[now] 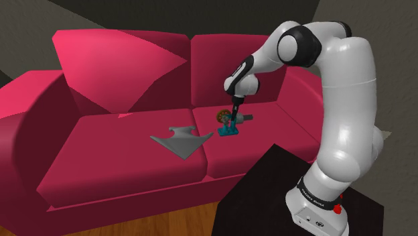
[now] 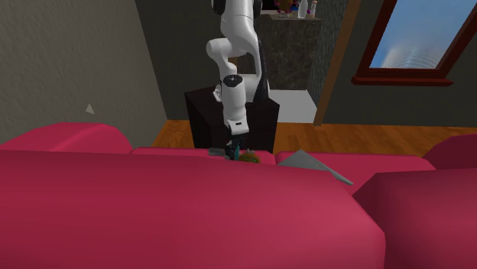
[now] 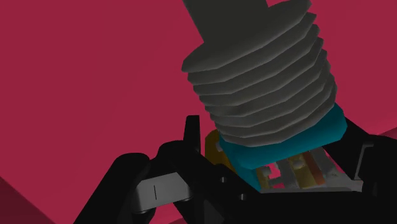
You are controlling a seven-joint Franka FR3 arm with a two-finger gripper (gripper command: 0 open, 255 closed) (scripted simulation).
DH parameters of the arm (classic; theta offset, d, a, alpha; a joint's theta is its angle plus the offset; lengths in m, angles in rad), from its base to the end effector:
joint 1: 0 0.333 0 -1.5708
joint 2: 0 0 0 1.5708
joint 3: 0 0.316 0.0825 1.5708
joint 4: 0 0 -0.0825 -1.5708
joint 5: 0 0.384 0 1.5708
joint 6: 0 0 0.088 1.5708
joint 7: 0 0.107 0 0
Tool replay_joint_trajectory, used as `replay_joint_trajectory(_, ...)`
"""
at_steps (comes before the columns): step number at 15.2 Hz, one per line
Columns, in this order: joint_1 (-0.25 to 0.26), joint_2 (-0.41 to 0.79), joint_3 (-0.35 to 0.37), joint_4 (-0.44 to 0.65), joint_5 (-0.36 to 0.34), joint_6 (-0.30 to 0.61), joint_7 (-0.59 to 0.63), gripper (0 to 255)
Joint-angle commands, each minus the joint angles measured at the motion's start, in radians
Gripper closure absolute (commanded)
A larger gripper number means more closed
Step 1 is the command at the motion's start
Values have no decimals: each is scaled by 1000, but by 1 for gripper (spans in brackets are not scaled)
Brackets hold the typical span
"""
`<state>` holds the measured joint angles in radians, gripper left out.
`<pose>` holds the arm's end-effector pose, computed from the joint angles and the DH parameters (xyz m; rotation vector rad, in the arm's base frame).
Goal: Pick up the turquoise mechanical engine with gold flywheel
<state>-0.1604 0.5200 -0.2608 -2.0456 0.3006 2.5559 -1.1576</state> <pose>0.5428 -0.2462 0.1914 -3.0223 -0.8050 -0.0659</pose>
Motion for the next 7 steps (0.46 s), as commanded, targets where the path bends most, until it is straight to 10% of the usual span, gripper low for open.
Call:
replay_joint_trajectory(1, 6, -24, -9, -3, -11, -19, 8, 255)
replay_joint_trajectory(7, 18, -69, -25, -7, -33, -58, 24, 255)
